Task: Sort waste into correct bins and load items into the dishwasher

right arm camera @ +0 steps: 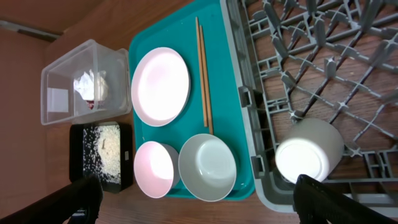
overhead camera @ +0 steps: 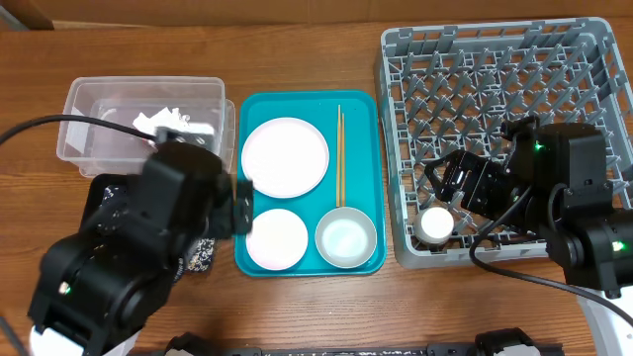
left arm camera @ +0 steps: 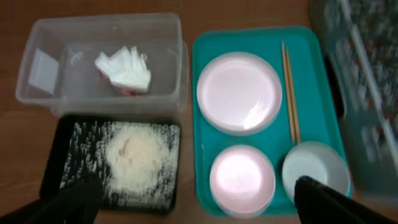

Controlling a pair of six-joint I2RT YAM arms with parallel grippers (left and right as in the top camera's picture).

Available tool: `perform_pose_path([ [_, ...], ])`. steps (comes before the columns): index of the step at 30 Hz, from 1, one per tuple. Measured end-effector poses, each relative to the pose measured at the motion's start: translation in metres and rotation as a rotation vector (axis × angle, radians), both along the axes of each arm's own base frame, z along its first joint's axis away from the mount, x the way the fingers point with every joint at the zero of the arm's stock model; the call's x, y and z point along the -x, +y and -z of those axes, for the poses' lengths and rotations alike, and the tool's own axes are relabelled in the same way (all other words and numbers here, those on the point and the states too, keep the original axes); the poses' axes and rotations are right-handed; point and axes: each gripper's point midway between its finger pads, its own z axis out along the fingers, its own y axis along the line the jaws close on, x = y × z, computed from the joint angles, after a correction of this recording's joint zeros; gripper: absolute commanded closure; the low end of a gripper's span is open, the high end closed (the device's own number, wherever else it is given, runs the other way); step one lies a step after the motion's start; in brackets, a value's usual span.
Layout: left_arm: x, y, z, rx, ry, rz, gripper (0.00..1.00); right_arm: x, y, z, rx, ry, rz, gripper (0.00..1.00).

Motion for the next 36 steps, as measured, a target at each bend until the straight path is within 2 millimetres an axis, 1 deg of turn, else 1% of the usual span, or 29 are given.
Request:
perform_pose_path([
  [2,-0.015,0.006,-0.014,0.041,-0.118,-0.027,0.00,0.000,0.000,0.000,0.000,-0.001,0.000,0.00],
  [5,-0.028,0.011,-0.030,0.095,-0.304,0.005,0.00,0.000,0.000,0.000,0.000,-0.001,0.001,0.00],
  [7,-0.028,0.012,-0.031,0.109,-0.405,0.053,0.00,0.000,0.000,0.000,0.000,0.001,0.001,0.00],
  [8,-0.026,0.012,-0.028,0.113,-0.447,0.072,0.00,-0.001,0.000,0.000,0.001,0.000,0.002,0.00],
  [11,-0.018,0.012,-0.010,0.113,-0.532,0.116,0.00,-0.001,0.000,0.000,0.001,0.001,0.002,0.00],
  [14,-0.011,0.013,0.017,0.113,-0.571,0.136,0.00,-0.001,0.000,0.000,0.002,0.001,0.002,0.00],
  [16,-0.008,0.014,0.033,0.120,-0.600,0.137,0.00,-0.001,0.000,0.000,0.002,0.001,0.002,0.00],
  [22,-0.001,0.014,0.073,0.143,-0.694,0.148,0.00,-0.001,0.000,0.000,0.002,0.000,0.002,0.00],
  [28,0.001,0.008,0.110,0.165,-0.753,0.180,0.00,0.000,0.000,0.000,0.002,0.001,0.002,0.00],
  [35,0.000,-0.001,0.158,0.188,-0.763,0.230,0.00,-0.001,0.000,0.000,0.002,0.000,0.002,0.00],
  [36,-0.001,-0.001,0.161,0.188,-0.759,0.230,0.00,-0.001,0.000,0.000,0.002,0.000,0.002,0.00],
])
